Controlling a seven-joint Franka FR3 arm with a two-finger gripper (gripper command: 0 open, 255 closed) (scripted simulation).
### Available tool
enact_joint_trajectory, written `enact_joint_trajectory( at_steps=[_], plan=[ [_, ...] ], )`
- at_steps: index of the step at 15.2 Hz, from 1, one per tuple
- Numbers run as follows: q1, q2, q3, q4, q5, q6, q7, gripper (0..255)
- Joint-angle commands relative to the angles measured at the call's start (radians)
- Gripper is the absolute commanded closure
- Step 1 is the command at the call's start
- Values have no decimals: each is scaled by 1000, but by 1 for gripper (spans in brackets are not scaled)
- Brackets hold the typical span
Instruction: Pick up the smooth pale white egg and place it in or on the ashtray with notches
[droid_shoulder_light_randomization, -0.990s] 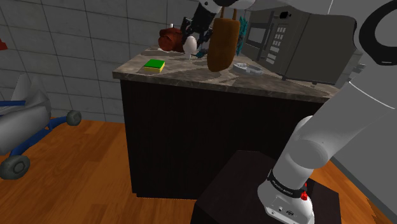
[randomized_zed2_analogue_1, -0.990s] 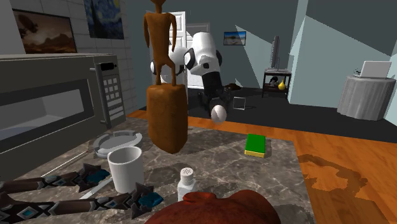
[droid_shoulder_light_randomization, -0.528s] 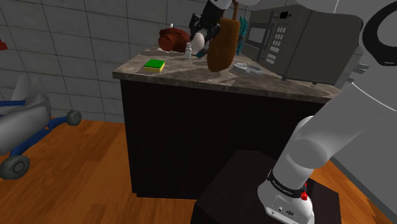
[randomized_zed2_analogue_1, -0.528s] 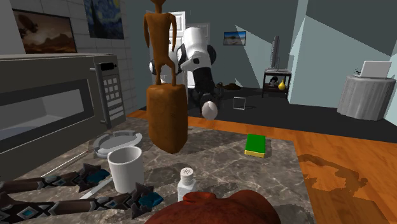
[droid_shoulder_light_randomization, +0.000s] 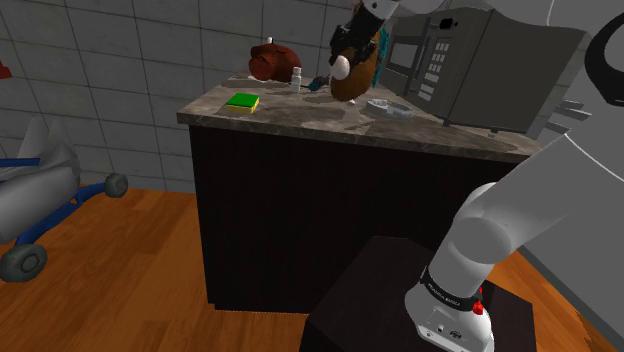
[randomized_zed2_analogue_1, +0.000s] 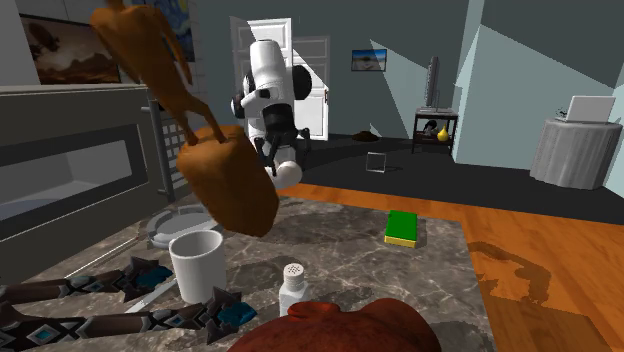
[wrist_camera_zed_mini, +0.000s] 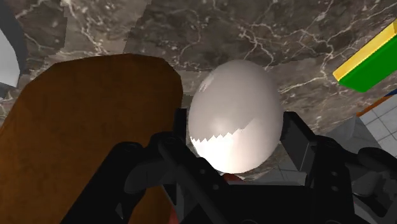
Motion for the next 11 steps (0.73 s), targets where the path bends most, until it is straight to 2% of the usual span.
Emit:
enact_joint_trajectory(
  at_steps=[1, 11],
  plan=[
    [-13, -4, -45, -1, 7, -6, -58, 255],
    [-58, 16, -246, 64, 49, -69, -313, 255]
  ],
)
